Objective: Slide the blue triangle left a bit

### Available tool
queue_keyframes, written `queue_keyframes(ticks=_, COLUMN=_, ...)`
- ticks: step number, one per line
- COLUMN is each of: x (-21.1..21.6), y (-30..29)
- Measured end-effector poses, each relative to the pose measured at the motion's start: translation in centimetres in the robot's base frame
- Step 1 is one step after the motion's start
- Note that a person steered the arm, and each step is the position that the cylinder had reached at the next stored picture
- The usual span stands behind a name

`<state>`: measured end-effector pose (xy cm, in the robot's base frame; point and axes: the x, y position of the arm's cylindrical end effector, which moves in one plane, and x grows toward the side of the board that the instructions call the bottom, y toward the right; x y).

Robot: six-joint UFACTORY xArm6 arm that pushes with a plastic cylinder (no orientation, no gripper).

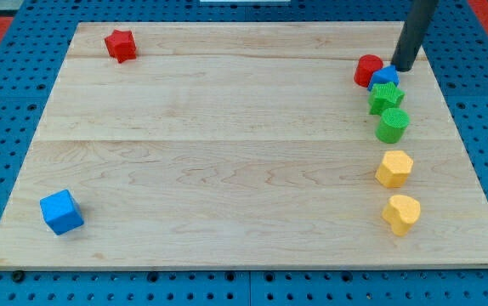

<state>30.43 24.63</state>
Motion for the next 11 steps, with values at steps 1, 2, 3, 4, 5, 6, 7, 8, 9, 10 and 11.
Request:
queue_keyframes(ticks=1, x=0.0, y=2.3)
queue_keyframes(ticks=2, x=0.9, y=2.6)
queue_keyframes(ticks=3, x=1.6, y=2.6)
queue_keyframes(ticks=4, x=1.6, y=2.5)
queue_keyframes(ticks=5, x=2.4, y=1.5)
queue_keyframes(ticks=6, x=2.6, y=0.9)
queue_keyframes(ticks=7, x=2.7, y=0.4)
queue_keyframes(ticks=8, x=2.7, y=-0.1)
queue_keyframes(ticks=9, x=2.8, y=-0.5)
queue_keyframes(ticks=10, x=2.9, y=-1.8)
queue_keyframes(ticks=11, x=3.1, y=-2.8)
